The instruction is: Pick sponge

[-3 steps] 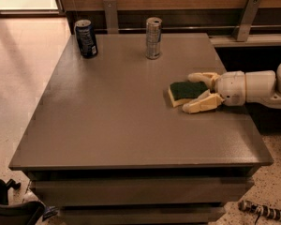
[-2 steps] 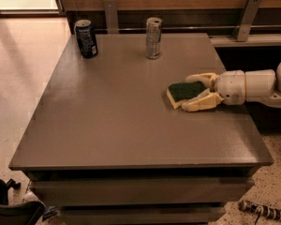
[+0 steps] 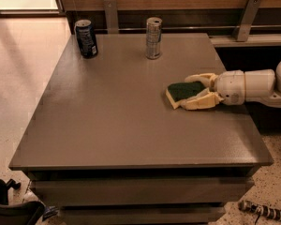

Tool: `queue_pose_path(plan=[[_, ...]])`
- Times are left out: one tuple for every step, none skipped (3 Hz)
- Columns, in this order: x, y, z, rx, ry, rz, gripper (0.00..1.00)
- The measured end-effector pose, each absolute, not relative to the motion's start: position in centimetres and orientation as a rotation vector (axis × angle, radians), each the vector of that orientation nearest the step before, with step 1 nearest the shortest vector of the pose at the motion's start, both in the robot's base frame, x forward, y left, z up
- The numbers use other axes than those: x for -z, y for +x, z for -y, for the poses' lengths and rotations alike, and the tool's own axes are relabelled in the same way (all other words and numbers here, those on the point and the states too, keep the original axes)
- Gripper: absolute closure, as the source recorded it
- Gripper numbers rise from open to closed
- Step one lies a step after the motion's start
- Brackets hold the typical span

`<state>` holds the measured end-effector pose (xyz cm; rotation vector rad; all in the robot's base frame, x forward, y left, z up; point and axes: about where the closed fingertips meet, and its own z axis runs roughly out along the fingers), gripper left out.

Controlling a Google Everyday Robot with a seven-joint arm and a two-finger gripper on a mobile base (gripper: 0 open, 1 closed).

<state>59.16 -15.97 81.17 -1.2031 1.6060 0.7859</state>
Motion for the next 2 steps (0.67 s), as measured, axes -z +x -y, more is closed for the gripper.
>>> queue_pose_path(plan=[[-81.2, 59.2, 16.0, -0.786, -1.203, -1.606, 1.00], [-84.1, 58.7, 15.3, -0.739, -1.224, -1.605, 1.00]])
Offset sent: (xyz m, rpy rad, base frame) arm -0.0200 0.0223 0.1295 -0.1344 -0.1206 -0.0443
